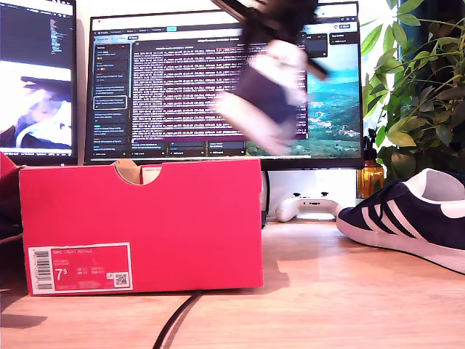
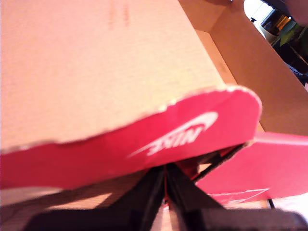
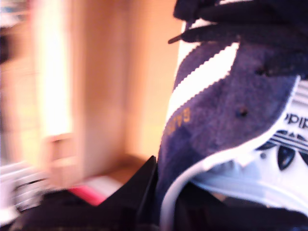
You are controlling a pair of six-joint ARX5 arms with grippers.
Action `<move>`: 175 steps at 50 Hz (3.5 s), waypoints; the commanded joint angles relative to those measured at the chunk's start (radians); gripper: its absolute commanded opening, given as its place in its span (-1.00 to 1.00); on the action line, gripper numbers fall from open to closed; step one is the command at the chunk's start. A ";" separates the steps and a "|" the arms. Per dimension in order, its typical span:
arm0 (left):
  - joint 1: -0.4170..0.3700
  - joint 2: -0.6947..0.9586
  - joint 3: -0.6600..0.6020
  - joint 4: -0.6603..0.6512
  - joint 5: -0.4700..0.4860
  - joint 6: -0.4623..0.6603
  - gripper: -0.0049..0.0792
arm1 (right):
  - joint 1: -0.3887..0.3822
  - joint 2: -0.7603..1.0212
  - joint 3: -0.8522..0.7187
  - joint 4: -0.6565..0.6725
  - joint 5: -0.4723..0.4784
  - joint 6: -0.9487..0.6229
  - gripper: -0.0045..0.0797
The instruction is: Pack the blue shoes by picking the first shoe and placing it inside the red shoebox, left side, then picking and rotating the second shoe and placing it in the shoebox
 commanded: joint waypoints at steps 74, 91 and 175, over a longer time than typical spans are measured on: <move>-0.004 0.000 -0.030 0.009 0.000 0.027 -0.93 | 0.185 0.304 0.032 0.317 0.047 0.180 -0.92; -0.004 0.000 -0.030 0.008 0.000 0.027 -0.93 | 0.194 0.343 0.032 0.330 0.082 0.183 -0.83; -0.004 0.000 -0.030 -0.108 0.000 0.027 -0.93 | -0.011 0.333 0.460 -0.404 0.269 0.234 -0.21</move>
